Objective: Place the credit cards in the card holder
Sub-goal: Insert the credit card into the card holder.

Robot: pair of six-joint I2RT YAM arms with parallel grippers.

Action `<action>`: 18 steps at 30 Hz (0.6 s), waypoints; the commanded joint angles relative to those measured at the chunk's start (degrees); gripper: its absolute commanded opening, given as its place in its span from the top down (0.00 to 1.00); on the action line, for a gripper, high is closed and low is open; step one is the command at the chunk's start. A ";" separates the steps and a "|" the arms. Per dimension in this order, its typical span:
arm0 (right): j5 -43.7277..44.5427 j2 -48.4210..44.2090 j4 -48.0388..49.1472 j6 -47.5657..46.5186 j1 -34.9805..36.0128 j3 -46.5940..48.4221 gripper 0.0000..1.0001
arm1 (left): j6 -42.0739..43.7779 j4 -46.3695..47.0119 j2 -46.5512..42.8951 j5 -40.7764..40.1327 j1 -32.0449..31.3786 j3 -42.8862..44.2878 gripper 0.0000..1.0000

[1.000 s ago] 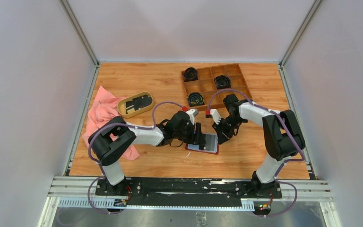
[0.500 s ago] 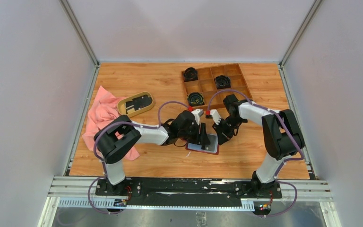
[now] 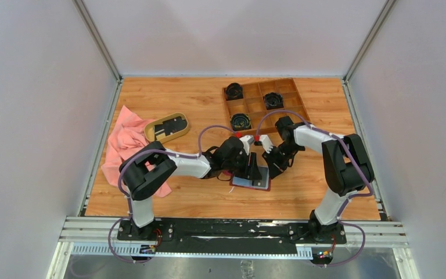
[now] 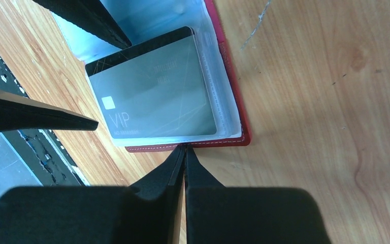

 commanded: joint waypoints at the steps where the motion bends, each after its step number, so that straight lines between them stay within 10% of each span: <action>1: -1.88 0.84 -0.72 0.01 -0.38 1.30 0.95 | -0.52 0.90 0.82 1.97 -2.13 2.23 0.50; 18: 0.63 -3.97 -1.20 -1.67 -2.07 1.31 0.85 | -0.99 6.43 -4.75 -1.40 -2.67 -2.84 0.47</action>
